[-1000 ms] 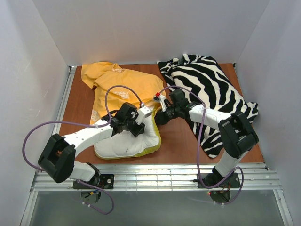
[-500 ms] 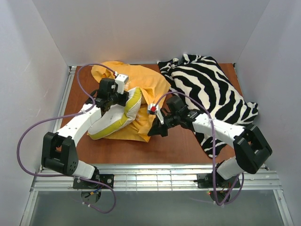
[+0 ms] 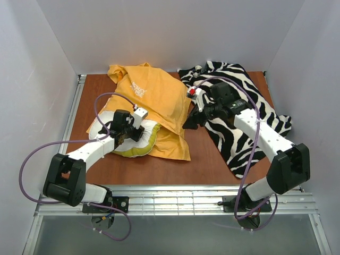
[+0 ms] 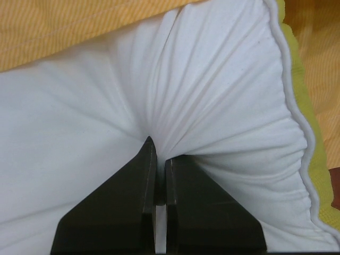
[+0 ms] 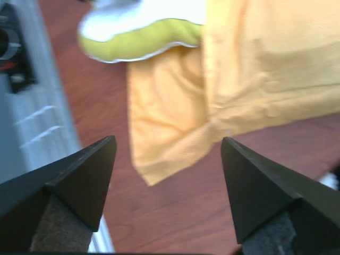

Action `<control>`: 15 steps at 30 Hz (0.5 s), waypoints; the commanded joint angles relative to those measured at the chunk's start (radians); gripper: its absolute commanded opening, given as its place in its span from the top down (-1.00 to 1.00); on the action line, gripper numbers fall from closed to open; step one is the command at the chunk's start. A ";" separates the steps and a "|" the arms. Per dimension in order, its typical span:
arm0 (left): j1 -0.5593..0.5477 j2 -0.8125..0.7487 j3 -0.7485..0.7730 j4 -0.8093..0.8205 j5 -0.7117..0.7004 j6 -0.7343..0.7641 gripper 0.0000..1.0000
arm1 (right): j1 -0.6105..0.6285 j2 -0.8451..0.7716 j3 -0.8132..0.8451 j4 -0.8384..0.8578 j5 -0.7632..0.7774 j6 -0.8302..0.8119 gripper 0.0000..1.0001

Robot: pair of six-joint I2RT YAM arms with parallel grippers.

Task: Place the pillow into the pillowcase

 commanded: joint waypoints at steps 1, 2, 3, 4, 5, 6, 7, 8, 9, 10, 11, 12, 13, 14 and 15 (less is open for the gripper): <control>0.009 -0.062 -0.023 -0.058 0.050 0.034 1.00 | 0.081 0.058 0.024 0.073 0.284 0.029 -0.67; 0.009 -0.075 -0.024 -0.067 0.060 0.032 1.00 | 0.103 0.124 0.040 0.081 0.318 0.033 -0.70; 0.010 -0.087 -0.027 -0.072 0.071 0.026 1.00 | 0.124 0.161 0.055 0.082 0.393 0.043 -0.71; 0.010 -0.107 -0.026 -0.075 0.082 0.014 1.00 | 0.142 0.193 0.067 0.087 0.426 0.055 -0.73; 0.016 -0.111 -0.014 -0.092 0.118 -0.008 1.00 | 0.167 0.249 0.077 0.101 0.465 0.075 -0.77; 0.020 -0.111 -0.008 -0.102 0.133 -0.018 1.00 | 0.176 0.271 0.075 0.116 0.486 0.082 -0.78; 0.023 -0.110 0.000 -0.118 0.142 -0.029 1.00 | 0.189 0.288 0.064 0.137 0.507 0.086 -0.81; 0.023 -0.108 0.011 -0.125 0.171 -0.038 1.00 | 0.195 0.313 0.049 0.200 0.541 0.086 -0.83; 0.023 -0.105 0.012 -0.135 0.185 -0.040 1.00 | 0.201 0.327 0.044 0.231 0.605 0.081 -0.84; 0.024 -0.105 0.011 -0.133 0.191 -0.043 1.00 | 0.210 0.342 0.049 0.257 0.628 0.079 -0.87; 0.026 -0.102 0.009 -0.133 0.183 -0.054 1.00 | 0.212 0.378 0.084 0.263 0.636 0.082 -0.87; 0.026 -0.098 0.012 -0.135 0.180 -0.055 1.00 | 0.213 0.392 0.095 0.263 0.639 0.089 -0.88; 0.033 -0.093 0.014 -0.138 0.182 -0.058 1.00 | 0.222 0.406 0.101 0.265 0.647 0.092 -0.88; 0.039 -0.092 0.017 -0.139 0.182 -0.069 1.00 | 0.229 0.432 0.107 0.274 0.680 0.087 -0.87; 0.044 -0.090 0.022 -0.136 0.179 -0.078 1.00 | 0.233 0.443 0.106 0.283 0.696 0.086 -0.76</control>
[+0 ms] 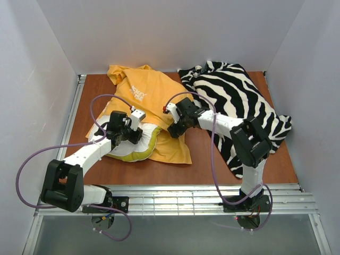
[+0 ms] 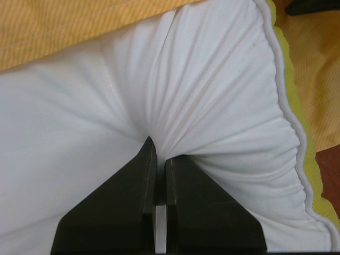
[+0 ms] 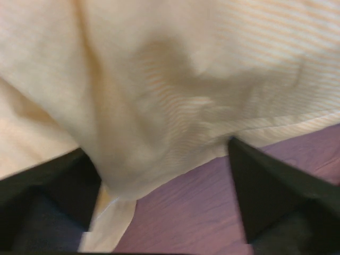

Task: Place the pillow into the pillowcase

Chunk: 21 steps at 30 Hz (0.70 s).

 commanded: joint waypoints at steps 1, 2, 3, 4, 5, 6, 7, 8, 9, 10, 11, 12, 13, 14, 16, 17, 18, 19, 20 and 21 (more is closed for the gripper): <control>0.021 -0.015 0.038 -0.028 0.048 -0.064 1.00 | 0.013 0.032 0.052 0.096 0.113 0.016 -0.06; 0.022 -0.004 0.044 -0.023 0.027 -0.092 1.00 | 0.010 0.034 0.051 0.099 0.091 0.022 0.33; 0.027 0.004 0.055 -0.017 0.025 -0.104 1.00 | 0.009 0.028 0.058 0.096 0.052 0.042 0.84; 0.036 0.010 0.061 -0.009 0.022 -0.118 1.00 | 0.006 -0.007 0.063 0.084 -0.002 0.054 0.97; 0.041 0.008 0.065 0.004 0.019 -0.132 1.00 | 0.007 -0.038 0.066 0.079 -0.174 0.066 0.97; 0.050 0.004 0.078 0.039 0.029 -0.167 1.00 | 0.007 -0.068 0.074 0.076 -0.293 0.120 0.97; 0.077 -0.004 0.087 0.059 0.040 -0.193 1.00 | 0.010 -0.126 0.106 0.077 -0.406 0.158 0.97; 0.099 -0.013 0.100 0.079 0.060 -0.205 1.00 | 0.019 -0.147 0.136 0.082 -0.600 0.198 0.97; 0.132 -0.015 0.128 0.098 0.081 -0.272 1.00 | 0.045 -0.165 0.172 0.079 -0.704 0.220 0.97; 0.148 -0.013 0.194 0.104 0.080 -0.297 1.00 | 0.064 -0.187 0.248 0.079 -0.760 0.262 0.97; 0.174 -0.013 0.238 0.110 0.091 -0.320 1.00 | 0.076 -0.194 0.279 0.076 -0.830 0.260 0.97; 0.229 -0.025 0.275 0.133 0.107 -0.358 1.00 | 0.085 -0.199 0.308 0.076 -0.840 0.255 0.97; 0.252 -0.035 0.362 0.141 0.138 -0.413 1.00 | 0.076 -0.196 0.403 0.074 -0.848 0.269 0.97; 0.268 -0.047 0.399 0.144 0.138 -0.429 1.00 | 0.060 -0.190 0.449 0.080 -0.872 0.284 0.97; 0.272 -0.114 0.447 0.175 0.144 -0.405 1.00 | 0.035 -0.175 0.520 0.094 -0.854 0.300 0.97; 0.272 -0.146 0.432 0.191 0.154 -0.391 1.00 | 0.035 -0.172 0.520 0.090 -0.826 0.248 0.97; 0.260 -0.170 0.403 0.208 0.164 -0.371 1.00 | 0.036 -0.164 0.500 0.087 -0.806 0.247 0.97; 0.246 -0.191 0.324 0.199 0.136 -0.310 1.00 | 0.033 -0.134 0.455 0.077 -0.793 0.211 0.97; 0.233 -0.190 0.262 0.183 0.119 -0.279 1.00 | 0.033 -0.112 0.433 0.061 -0.797 0.195 0.97; 0.198 -0.162 0.206 0.146 0.112 -0.221 1.00 | 0.033 -0.068 0.412 0.039 -0.792 0.182 0.97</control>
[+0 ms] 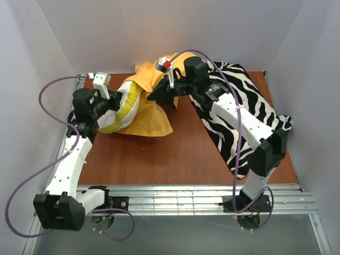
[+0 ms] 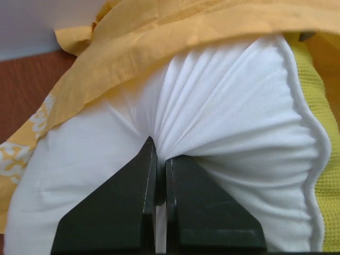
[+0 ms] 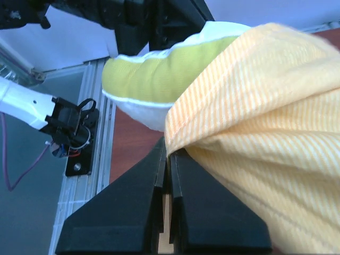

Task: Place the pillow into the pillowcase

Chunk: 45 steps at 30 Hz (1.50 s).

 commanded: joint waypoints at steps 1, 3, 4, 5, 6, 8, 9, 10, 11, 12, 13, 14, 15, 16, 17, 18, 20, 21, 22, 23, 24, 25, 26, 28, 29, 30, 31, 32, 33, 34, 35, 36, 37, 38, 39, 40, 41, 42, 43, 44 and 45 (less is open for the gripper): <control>-0.094 0.025 -0.254 0.034 -0.131 0.246 1.00 | 0.021 0.102 -0.105 -0.084 -0.100 -0.057 0.97; -0.226 0.094 -0.347 0.037 -0.223 0.385 1.00 | 0.017 0.132 -0.232 -0.097 -0.080 -0.084 0.97; -0.237 0.143 -0.381 0.038 -0.209 0.429 1.00 | 0.015 0.131 -0.273 -0.097 -0.078 -0.093 0.97; -0.242 0.170 -0.406 0.031 -0.205 0.436 1.00 | 0.015 0.128 -0.336 -0.098 -0.075 -0.103 0.97; -0.248 0.192 -0.400 0.015 -0.223 0.416 1.00 | 0.017 0.117 -0.349 -0.098 -0.069 -0.095 0.97; -0.184 0.209 -0.354 -0.012 -0.150 0.328 1.00 | 0.012 0.111 -0.293 -0.110 -0.075 -0.093 0.97; -0.147 0.203 -0.331 -0.011 -0.105 0.289 1.00 | 0.012 0.113 -0.256 -0.112 -0.067 -0.097 0.97; -0.106 0.204 -0.297 -0.014 -0.061 0.258 1.00 | 0.007 0.122 -0.199 -0.112 -0.048 -0.100 0.97; -0.046 0.212 -0.242 -0.041 -0.004 0.191 1.00 | -0.006 0.134 -0.144 -0.115 -0.044 -0.097 0.97; -0.024 0.221 -0.135 -0.052 0.005 0.165 1.00 | -0.016 0.174 -0.013 -0.117 -0.038 -0.083 0.97; 0.020 0.229 -0.072 -0.046 0.022 0.139 1.00 | -0.038 0.197 0.054 -0.118 -0.031 -0.071 0.97; 0.040 0.234 -0.015 -0.034 0.079 0.059 1.00 | -0.051 0.220 0.117 -0.117 -0.018 -0.060 0.97; 0.050 0.240 0.101 -0.017 0.128 0.018 1.00 | -0.063 0.262 0.256 -0.112 0.021 -0.051 0.97; 0.092 0.247 0.154 0.001 0.166 -0.045 1.00 | -0.074 0.277 0.318 -0.104 0.044 -0.041 0.97; 0.111 0.250 0.197 0.059 0.226 -0.132 1.00 | -0.095 0.301 0.396 -0.083 0.061 -0.019 0.97; 0.111 0.241 0.276 0.092 0.232 -0.174 1.00 | -0.103 0.307 0.535 -0.074 0.054 0.014 0.97; 0.117 0.211 0.338 0.177 0.240 -0.257 1.00 | -0.102 0.271 0.643 -0.039 0.046 0.052 0.97; 0.119 0.182 0.370 0.207 0.243 -0.315 1.00 | -0.095 0.234 0.647 0.048 0.033 0.061 0.97; 0.128 0.160 0.398 0.227 0.225 -0.338 1.00 | -0.067 0.185 0.549 0.107 0.029 0.066 0.97; 0.131 0.133 0.390 0.233 0.208 -0.357 1.00 | -0.048 0.075 0.469 0.158 0.029 0.063 0.97; 0.131 0.055 0.377 0.235 0.188 -0.354 1.00 | -0.028 0.026 0.362 0.202 0.025 0.051 0.97; 0.131 0.013 0.299 0.235 0.158 -0.295 1.00 | -0.004 -0.017 0.275 0.227 0.023 0.029 0.97; 0.130 -0.031 0.251 0.232 0.157 -0.255 1.00 | 0.033 -0.069 0.110 0.223 0.023 -0.025 0.97; 0.099 -0.090 0.129 0.079 0.106 -0.081 1.00 | 0.050 -0.090 -0.037 0.206 0.017 -0.022 0.97; 0.084 -0.084 0.095 0.016 0.070 -0.014 1.00 | 0.050 -0.076 -0.167 0.201 0.006 -0.014 0.97; 0.070 -0.078 0.049 -0.023 0.037 0.072 1.00 | 0.050 -0.061 -0.210 0.190 -0.003 -0.012 0.97; 0.003 -0.087 -0.011 -0.031 -0.038 0.188 1.00 | 0.052 -0.043 -0.258 0.186 -0.006 0.006 0.97; -0.034 -0.090 -0.154 -0.029 -0.065 0.248 1.00 | 0.052 0.017 -0.296 0.161 -0.021 0.047 0.97; -0.089 -0.084 -0.216 -0.025 -0.117 0.281 1.00 | 0.055 0.049 -0.300 0.135 -0.070 0.076 0.97; -0.211 -0.051 -0.284 0.006 -0.249 0.295 1.00 | 0.070 0.082 -0.301 0.126 -0.096 0.112 0.97; -0.247 -0.014 -0.357 0.020 -0.276 0.277 1.00 | 0.082 0.120 -0.295 0.126 -0.128 0.158 0.97; -0.263 0.029 -0.367 0.034 -0.286 0.240 1.00 | 0.099 0.123 -0.294 0.127 -0.153 0.158 0.97; -0.269 0.150 -0.357 0.023 -0.278 0.191 1.00 | 0.134 0.113 -0.292 0.132 -0.164 0.158 0.97; -0.269 0.207 -0.293 0.005 -0.286 0.113 1.00 | 0.147 0.079 -0.286 0.165 -0.184 0.187 0.97; -0.260 0.255 -0.260 -0.017 -0.294 0.041 1.00 | 0.164 0.064 -0.283 0.179 -0.217 0.208 0.97; -0.246 0.295 -0.231 -0.018 -0.283 0.001 1.00 | 0.165 0.032 -0.285 0.201 -0.234 0.241 0.97; -0.231 0.333 -0.191 -0.009 -0.210 -0.079 1.00 | 0.165 0.018 -0.295 0.234 -0.260 0.283 0.97; -0.210 0.350 -0.171 0.007 -0.183 -0.117 1.00 | 0.164 0.007 -0.303 0.235 -0.276 0.287 0.97; -0.193 0.362 -0.148 0.015 -0.147 -0.153 1.00 | 0.164 -0.021 -0.315 0.233 -0.288 0.282 0.97; -0.177 0.387 -0.130 0.015 -0.122 -0.199 1.00 | 0.165 -0.033 -0.333 0.233 -0.296 0.275 0.97; -0.162 0.398 -0.090 0.003 -0.113 -0.269 1.00 | 0.165 -0.047 -0.387 0.232 -0.311 0.275 0.97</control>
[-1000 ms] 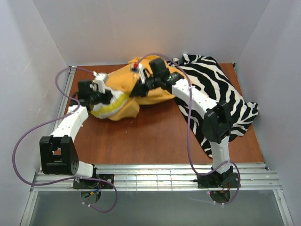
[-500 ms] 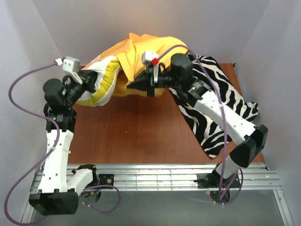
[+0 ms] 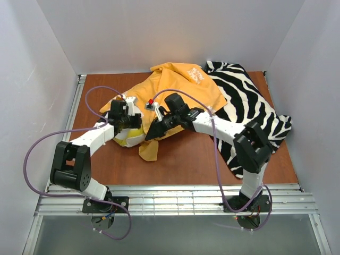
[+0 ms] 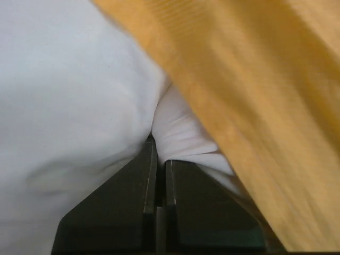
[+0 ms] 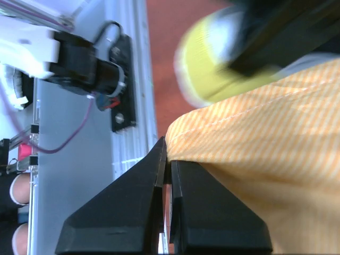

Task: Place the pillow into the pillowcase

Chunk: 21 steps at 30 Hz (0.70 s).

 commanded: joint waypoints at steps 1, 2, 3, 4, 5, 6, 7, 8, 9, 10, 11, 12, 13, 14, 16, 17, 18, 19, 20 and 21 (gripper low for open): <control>0.081 0.031 0.114 0.030 0.018 -0.256 1.00 | 0.040 -0.209 -0.032 0.130 -0.287 0.069 0.97; 0.104 0.032 0.122 0.029 0.006 -0.286 1.00 | 0.041 -0.229 -0.061 0.129 -0.318 0.068 0.97; 0.125 0.032 0.146 0.026 -0.008 -0.309 1.00 | 0.047 -0.252 -0.115 0.120 -0.319 0.059 0.97; 0.163 0.034 0.152 0.007 -0.017 -0.317 1.00 | 0.054 -0.309 -0.139 0.109 -0.313 0.010 0.97; 0.179 0.034 0.155 0.004 -0.006 -0.317 1.00 | 0.058 -0.334 -0.156 0.084 -0.281 -0.024 0.97; 0.188 0.025 0.154 -0.004 -0.011 -0.314 1.00 | 0.073 -0.351 -0.170 0.060 -0.271 -0.059 0.97; 0.188 0.014 0.131 -0.017 -0.006 -0.318 1.00 | 0.075 -0.352 -0.192 -0.003 -0.263 -0.129 0.97; 0.187 -0.001 0.107 -0.016 0.006 -0.330 1.00 | 0.077 -0.342 -0.205 -0.023 -0.257 -0.153 0.97; 0.178 -0.032 0.082 -0.014 0.039 -0.343 1.00 | 0.077 -0.329 -0.219 -0.046 -0.254 -0.182 0.97; 0.168 -0.040 0.027 -0.014 0.066 -0.366 1.00 | 0.080 -0.296 -0.232 -0.107 -0.251 -0.240 0.97; 0.164 -0.049 0.002 -0.007 0.104 -0.364 1.00 | 0.083 -0.277 -0.236 -0.121 -0.254 -0.251 0.97; 0.159 -0.084 -0.027 0.007 0.147 -0.357 1.00 | 0.087 -0.247 -0.235 -0.141 -0.257 -0.260 0.97; 0.158 -0.109 -0.053 0.007 0.162 -0.300 1.00 | 0.090 -0.239 -0.229 -0.152 -0.254 -0.266 0.97; 0.158 -0.124 -0.049 -0.002 0.176 -0.257 0.63 | 0.092 -0.233 -0.218 -0.163 -0.235 -0.277 0.97; 0.187 -0.149 0.000 -0.155 0.206 -0.066 0.15 | 0.095 -0.223 -0.166 -0.228 -0.205 -0.332 0.27; 0.214 -0.162 0.045 -0.209 0.231 0.000 -0.24 | 0.071 -0.216 -0.067 -0.373 -0.168 -0.416 0.15; 0.312 -0.187 0.057 -0.287 0.266 0.054 -0.39 | 0.049 -0.205 -0.005 -0.425 -0.142 -0.443 0.01; 0.370 -0.230 0.086 -0.313 0.359 0.155 -0.47 | 0.017 -0.199 0.041 -0.458 -0.114 -0.440 -0.04; 0.424 -0.245 0.111 -0.339 0.394 0.212 -0.73 | -0.018 -0.194 0.126 -0.471 -0.087 -0.406 -0.12; 0.517 -0.244 0.146 -0.400 0.426 0.255 -0.83 | -0.091 -0.178 0.167 -0.470 -0.071 -0.391 -0.33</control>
